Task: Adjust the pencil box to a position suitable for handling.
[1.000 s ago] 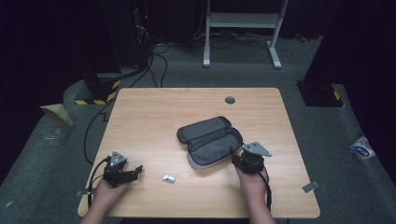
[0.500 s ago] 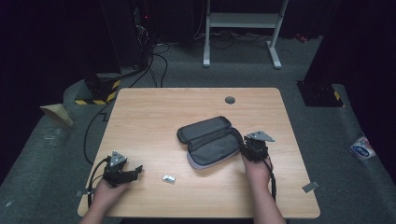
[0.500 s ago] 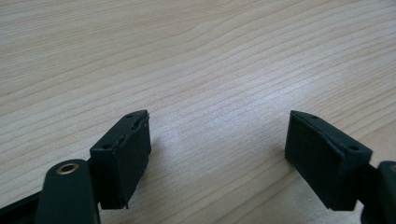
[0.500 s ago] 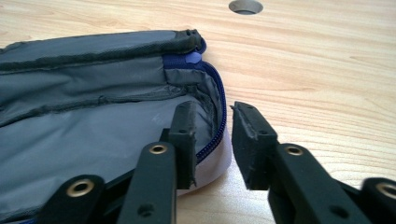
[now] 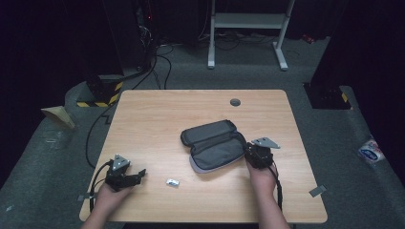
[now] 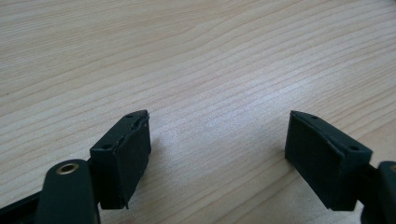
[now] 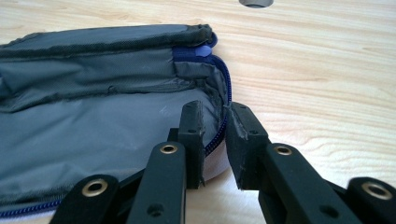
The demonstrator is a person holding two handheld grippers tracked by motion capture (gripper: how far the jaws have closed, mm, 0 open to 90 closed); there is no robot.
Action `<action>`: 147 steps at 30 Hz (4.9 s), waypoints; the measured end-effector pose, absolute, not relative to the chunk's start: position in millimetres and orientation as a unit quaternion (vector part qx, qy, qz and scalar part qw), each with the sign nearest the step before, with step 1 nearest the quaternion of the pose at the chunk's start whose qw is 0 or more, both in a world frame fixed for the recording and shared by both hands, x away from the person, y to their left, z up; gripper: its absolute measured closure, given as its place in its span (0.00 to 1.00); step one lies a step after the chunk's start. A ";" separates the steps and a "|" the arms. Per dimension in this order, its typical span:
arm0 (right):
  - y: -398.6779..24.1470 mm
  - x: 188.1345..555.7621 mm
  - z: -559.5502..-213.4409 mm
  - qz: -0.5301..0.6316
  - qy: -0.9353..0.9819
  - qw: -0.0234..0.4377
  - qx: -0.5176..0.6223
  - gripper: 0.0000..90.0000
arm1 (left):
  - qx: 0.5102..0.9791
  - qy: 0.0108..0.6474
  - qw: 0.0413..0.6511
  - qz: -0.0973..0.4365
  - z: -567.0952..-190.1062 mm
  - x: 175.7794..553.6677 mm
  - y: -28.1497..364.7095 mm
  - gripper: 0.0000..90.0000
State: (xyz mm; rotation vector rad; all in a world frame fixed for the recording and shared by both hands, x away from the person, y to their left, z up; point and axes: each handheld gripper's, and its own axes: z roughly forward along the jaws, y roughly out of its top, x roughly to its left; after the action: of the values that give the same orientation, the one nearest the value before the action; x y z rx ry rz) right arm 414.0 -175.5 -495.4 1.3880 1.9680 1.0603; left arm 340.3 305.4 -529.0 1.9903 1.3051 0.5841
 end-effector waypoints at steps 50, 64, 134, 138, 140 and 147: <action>-154.6 368.0 -500.7 0.433 0.734 0.210 0.479 0.33 | 0.766 0.496 0.342 0.223 -529.2 340.4 305.3 0.25; -125.4 360.9 -501.3 0.445 0.748 0.193 0.453 0.32 | 0.767 0.495 0.342 0.223 -529.2 340.3 305.3 0.25; -205.6 351.3 -523.6 0.319 0.756 0.232 0.522 0.33 | 0.764 0.501 0.339 0.225 -529.0 339.5 303.2 0.26; -203.9 350.4 -523.6 0.317 0.756 0.239 0.520 0.33 | 0.760 0.504 0.339 0.229 -529.3 338.9 301.8 0.26; -204.1 350.6 -523.6 0.317 0.757 0.239 0.519 0.33 | 0.761 0.504 0.339 0.229 -529.1 338.7 301.8 0.27; -204.2 351.2 -523.7 0.319 0.755 0.235 0.522 0.34 | 0.759 0.510 0.335 0.227 -528.0 339.3 300.9 0.26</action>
State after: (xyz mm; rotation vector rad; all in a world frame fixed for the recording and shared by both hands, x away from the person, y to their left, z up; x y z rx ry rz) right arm 351.2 -204.2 -523.7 1.4316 2.0732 0.8761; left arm 339.3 300.9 -528.0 1.9813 1.3306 0.5928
